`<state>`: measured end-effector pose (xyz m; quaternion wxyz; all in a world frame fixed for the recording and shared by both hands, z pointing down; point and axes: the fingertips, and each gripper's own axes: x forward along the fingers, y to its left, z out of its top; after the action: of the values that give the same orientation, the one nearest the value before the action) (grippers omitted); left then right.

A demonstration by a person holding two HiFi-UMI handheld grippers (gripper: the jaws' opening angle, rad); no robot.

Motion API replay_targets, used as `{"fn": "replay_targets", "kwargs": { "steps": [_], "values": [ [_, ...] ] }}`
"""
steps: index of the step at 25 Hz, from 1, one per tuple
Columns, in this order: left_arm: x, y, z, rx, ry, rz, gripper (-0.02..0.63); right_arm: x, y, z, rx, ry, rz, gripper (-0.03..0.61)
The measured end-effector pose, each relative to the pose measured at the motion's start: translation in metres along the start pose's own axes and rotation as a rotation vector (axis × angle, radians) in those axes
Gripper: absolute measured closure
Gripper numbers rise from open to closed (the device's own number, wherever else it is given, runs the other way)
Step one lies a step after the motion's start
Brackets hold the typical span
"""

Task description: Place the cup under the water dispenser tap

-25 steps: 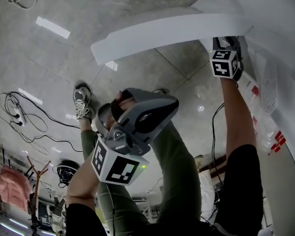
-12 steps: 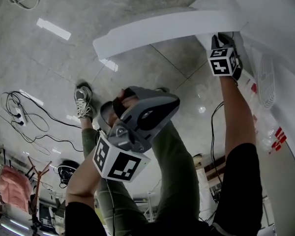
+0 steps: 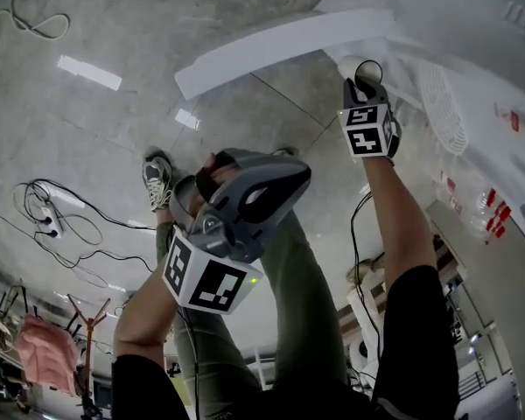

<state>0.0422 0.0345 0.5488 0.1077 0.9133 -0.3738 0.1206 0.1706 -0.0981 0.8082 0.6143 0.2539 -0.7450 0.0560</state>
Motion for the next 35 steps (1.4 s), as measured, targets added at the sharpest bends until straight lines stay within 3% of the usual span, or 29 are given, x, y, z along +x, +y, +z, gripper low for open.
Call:
{"fn": "replay_targets", "kwargs": {
  "steps": [9, 19, 27, 35],
  "values": [
    [-0.036, -0.001, 0.065, 0.072, -0.003, -0.105, 0.592, -0.103, 0.028, -0.003, 0.189, -0.002, -0.010, 0.512],
    [-0.069, -0.004, 0.147, 0.156, 0.017, -0.168, 0.592, -0.224, 0.047, 0.002, 0.247, -0.022, -0.010, 0.514],
    [-0.077, -0.017, 0.211, 0.172, -0.015, -0.158, 0.592, -0.316, 0.029, 0.024, 0.194, -0.076, -0.022, 0.514],
    [-0.086, -0.043, 0.250, 0.154, -0.020, -0.174, 0.592, -0.372, -0.023, 0.058, 0.158, -0.130, -0.087, 0.514]
  ]
}}
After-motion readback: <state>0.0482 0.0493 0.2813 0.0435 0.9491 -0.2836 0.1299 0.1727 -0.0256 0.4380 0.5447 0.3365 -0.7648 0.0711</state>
